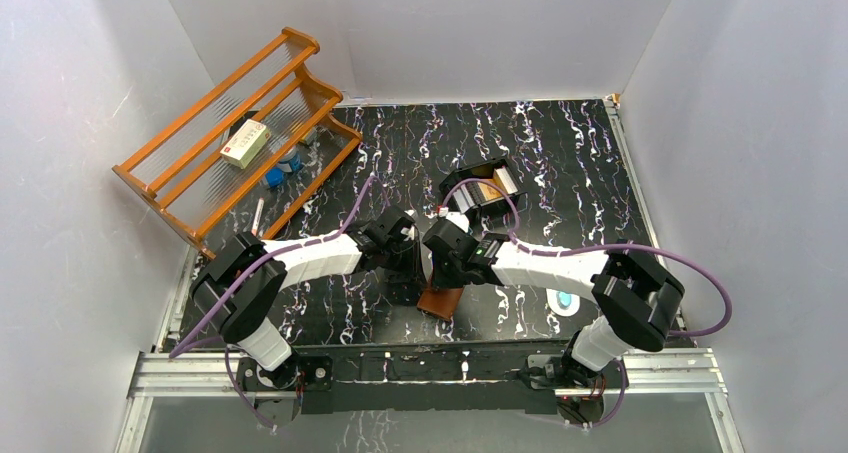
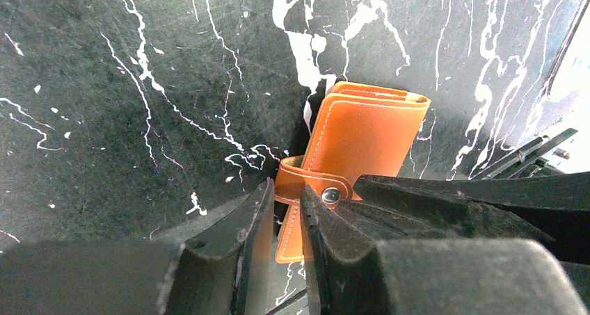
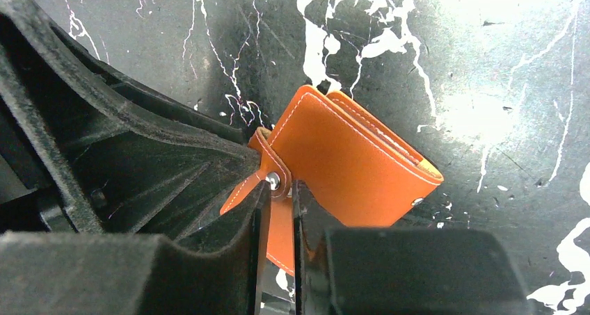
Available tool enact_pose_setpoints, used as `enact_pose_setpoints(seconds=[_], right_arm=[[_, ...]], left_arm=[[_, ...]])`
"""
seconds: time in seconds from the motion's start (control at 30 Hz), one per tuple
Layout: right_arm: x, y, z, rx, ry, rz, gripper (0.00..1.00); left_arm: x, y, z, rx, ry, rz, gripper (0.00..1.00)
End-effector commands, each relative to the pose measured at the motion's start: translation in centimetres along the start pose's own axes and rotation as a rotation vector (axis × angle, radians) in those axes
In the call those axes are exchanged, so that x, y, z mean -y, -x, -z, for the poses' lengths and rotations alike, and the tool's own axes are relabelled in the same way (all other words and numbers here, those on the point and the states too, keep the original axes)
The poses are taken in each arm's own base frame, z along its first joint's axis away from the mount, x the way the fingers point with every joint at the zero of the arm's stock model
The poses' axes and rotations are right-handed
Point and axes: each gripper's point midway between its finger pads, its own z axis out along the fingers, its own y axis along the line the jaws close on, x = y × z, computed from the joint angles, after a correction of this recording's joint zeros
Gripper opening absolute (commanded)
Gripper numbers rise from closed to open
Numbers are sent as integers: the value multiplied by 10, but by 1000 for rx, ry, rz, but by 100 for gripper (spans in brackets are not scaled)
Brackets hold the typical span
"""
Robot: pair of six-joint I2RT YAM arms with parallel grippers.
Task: Put the credit cards into the card holder
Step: Close the card holder at the center of the board.
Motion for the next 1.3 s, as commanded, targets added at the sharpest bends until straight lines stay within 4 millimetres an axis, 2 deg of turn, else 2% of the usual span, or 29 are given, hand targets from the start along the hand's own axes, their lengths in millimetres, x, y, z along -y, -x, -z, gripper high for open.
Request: enact_pose_setpoints(seconds=[0.0, 0.57, 0.77, 0.97, 1.27], right_arm=[[-5, 5, 2, 18, 17, -35, 25], [1, -1, -3, -4, -17, -48, 28], [1, 0, -4, -4, -16, -46, 21], [0, 1, -3, 8, 3, -38, 0], [1, 5, 6, 27, 15, -44, 0]], left_arm=[[5, -2, 9, 2, -19, -6, 20], [5, -3, 9, 3, -21, -2, 20], [5, -3, 9, 4, -22, 0, 20], [5, -4, 10, 4, -23, 2, 20], [6, -2, 15, 15, -18, 16, 25]])
